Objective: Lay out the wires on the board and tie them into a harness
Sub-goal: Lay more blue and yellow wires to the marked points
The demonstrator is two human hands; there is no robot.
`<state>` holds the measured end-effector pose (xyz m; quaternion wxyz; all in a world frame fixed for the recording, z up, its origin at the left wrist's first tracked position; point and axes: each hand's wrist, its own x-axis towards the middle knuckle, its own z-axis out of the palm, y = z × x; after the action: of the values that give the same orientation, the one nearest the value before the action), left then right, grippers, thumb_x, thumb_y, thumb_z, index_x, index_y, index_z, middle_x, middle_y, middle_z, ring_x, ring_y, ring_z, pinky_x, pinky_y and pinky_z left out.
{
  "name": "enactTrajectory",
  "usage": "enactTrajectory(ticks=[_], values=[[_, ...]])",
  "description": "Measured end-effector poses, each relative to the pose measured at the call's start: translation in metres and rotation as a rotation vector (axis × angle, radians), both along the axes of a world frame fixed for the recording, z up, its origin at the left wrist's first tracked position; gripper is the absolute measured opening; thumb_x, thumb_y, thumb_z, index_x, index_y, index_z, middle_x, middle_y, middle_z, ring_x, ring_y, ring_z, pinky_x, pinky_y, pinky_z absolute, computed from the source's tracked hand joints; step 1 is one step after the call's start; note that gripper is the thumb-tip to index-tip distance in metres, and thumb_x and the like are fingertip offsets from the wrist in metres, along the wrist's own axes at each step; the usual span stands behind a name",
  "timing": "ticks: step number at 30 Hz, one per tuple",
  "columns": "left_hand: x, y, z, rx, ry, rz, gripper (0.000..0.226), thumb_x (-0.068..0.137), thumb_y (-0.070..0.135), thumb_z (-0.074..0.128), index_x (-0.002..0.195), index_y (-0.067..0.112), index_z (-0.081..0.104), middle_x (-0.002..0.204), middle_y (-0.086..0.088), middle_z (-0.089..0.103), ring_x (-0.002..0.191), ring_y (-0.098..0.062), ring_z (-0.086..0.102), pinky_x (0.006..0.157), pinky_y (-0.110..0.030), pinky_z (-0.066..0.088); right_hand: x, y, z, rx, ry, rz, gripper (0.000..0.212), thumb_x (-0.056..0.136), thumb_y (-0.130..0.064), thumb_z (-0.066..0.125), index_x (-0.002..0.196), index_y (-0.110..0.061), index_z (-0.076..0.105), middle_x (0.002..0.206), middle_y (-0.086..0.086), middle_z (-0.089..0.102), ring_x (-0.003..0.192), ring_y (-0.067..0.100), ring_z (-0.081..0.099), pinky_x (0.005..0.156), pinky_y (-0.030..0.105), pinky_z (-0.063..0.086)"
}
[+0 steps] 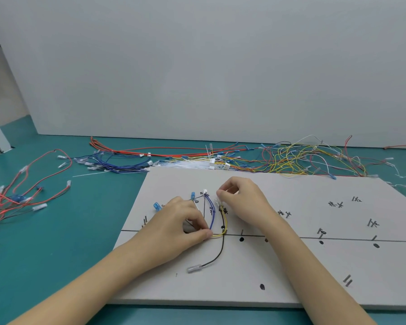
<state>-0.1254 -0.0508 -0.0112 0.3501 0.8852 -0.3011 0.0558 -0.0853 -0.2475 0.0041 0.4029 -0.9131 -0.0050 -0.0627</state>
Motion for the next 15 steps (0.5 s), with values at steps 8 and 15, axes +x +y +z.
enactTrajectory(ticks=[8, 15], values=[[-0.0001, -0.0002, -0.0017, -0.003, -0.011, 0.005, 0.012, 0.084, 0.043, 0.068, 0.075, 0.035, 0.069, 0.082, 0.017, 0.060, 0.095, -0.002, 0.046, 0.077, -0.012, 0.035, -0.0003, 0.0023, -0.0021, -0.051, 0.011, 0.021, 0.009, 0.087, -0.025, 0.062, 0.079, -0.023, 0.066, 0.081, -0.005, 0.067, 0.076, 0.011, 0.059, 0.064, 0.023, 0.043], [-0.0013, -0.0002, -0.0011, 0.003, -0.036, -0.003, 0.009, 0.084, 0.041, 0.070, 0.079, 0.033, 0.070, 0.084, 0.017, 0.059, 0.093, -0.002, 0.046, 0.078, -0.018, 0.039, -0.0018, -0.0011, 0.0039, -0.031, 0.033, 0.036, 0.011, 0.087, -0.020, 0.061, 0.079, -0.020, 0.069, 0.080, -0.007, 0.067, 0.075, 0.009, 0.059, 0.060, 0.020, 0.042]])
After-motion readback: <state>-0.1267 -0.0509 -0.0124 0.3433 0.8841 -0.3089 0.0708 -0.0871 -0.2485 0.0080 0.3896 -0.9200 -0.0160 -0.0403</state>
